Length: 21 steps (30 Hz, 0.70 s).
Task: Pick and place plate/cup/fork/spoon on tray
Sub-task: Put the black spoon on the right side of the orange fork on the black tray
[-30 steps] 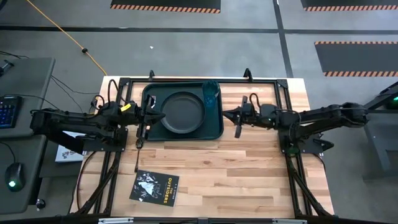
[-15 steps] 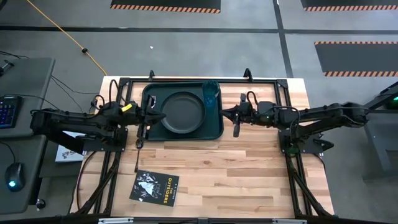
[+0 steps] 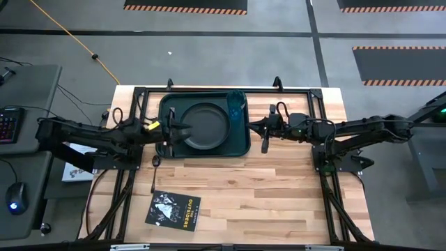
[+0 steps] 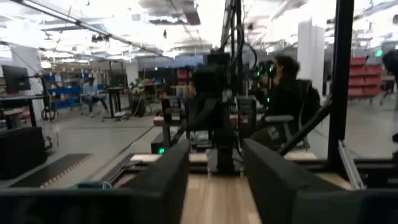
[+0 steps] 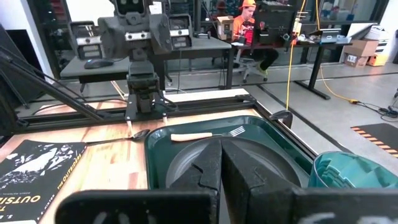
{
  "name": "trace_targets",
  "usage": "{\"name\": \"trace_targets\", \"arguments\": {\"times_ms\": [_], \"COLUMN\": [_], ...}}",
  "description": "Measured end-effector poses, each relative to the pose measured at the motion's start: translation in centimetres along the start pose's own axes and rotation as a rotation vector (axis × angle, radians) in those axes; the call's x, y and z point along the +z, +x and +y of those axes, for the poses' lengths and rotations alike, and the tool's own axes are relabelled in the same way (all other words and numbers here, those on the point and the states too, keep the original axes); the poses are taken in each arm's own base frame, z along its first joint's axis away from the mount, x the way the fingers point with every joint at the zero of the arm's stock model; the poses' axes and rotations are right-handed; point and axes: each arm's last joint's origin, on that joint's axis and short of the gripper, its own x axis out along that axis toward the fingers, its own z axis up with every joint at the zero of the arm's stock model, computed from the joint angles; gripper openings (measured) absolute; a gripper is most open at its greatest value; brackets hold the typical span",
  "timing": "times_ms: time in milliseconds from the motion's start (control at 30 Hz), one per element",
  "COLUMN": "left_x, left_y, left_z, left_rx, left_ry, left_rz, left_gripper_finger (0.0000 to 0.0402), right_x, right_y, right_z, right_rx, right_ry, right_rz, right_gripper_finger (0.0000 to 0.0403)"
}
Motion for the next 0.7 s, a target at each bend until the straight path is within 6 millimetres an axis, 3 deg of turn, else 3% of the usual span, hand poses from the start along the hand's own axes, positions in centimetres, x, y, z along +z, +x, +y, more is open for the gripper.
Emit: {"name": "trace_targets", "arguments": {"times_ms": [200,333,533,700], "left_x": [-0.8,0.0,1.6,1.2], "left_y": [0.6,1.4,2.5,0.9], "left_z": [-0.3,-0.1,0.2,-1.1], "left_rx": [0.010,0.083,0.353,0.479], "left_ry": [0.010,-0.064,-0.170,-0.387], "left_rz": [0.046,0.102,0.587,1.013], "left_gripper_finger": [0.0237,0.0267,0.0268,0.0267], "right_x": [0.0,-0.1,-0.2,-0.2], "right_y": [0.0,0.0,0.0,0.0], "right_z": [0.0,0.0,-0.1,-0.2], "right_rx": [0.000,0.000,-0.025,-0.067], "right_ry": [0.000,-0.001,-0.004,-0.008], "right_rz": [0.000,0.006,0.021,0.021], "right_gripper_finger": [0.0000,0.0000,0.0000,0.0000]}}
